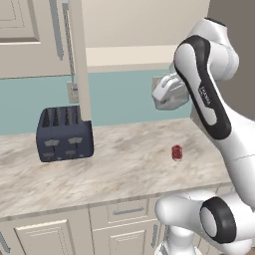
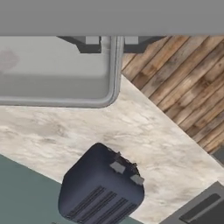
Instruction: Retrieve the tupperware from the cabinet, then place the raw meat into the tupperware to avoid contamination.
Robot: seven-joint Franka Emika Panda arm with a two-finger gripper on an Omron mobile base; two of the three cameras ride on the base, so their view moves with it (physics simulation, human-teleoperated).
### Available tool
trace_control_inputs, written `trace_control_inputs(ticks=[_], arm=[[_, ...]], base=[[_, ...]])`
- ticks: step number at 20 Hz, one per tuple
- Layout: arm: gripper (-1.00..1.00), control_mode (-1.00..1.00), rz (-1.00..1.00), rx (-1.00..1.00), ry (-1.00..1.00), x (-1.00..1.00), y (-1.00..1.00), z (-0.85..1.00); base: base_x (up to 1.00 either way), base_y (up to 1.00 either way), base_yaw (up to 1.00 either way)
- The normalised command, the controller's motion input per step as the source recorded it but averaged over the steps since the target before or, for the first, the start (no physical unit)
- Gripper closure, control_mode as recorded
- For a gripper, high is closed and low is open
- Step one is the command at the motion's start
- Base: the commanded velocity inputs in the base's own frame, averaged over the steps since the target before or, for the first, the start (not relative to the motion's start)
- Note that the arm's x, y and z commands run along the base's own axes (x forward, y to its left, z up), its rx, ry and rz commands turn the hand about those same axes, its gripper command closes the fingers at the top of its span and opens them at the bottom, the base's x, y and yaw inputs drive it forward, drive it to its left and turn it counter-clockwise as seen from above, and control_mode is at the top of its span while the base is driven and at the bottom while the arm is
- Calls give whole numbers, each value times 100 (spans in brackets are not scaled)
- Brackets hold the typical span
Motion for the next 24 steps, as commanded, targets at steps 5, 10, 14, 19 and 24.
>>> trace_control_inputs(ticks=[5, 10, 14, 19, 24], arm=[[100, -100, 2, 0, 14, 0, 0, -68], [100, -100, 1, 0, 11, 0, 0, -70], [100, -100, 0, 0, 10, 0, 0, -69], [100, -100, 1, 0, 5, 0, 0, -63], [100, -100, 2, 0, 0, 0, 0, -58]], base=[[0, 0, 0], [0, 0, 0], [0, 0, 0], [0, 0, 0], [0, 0, 0]])
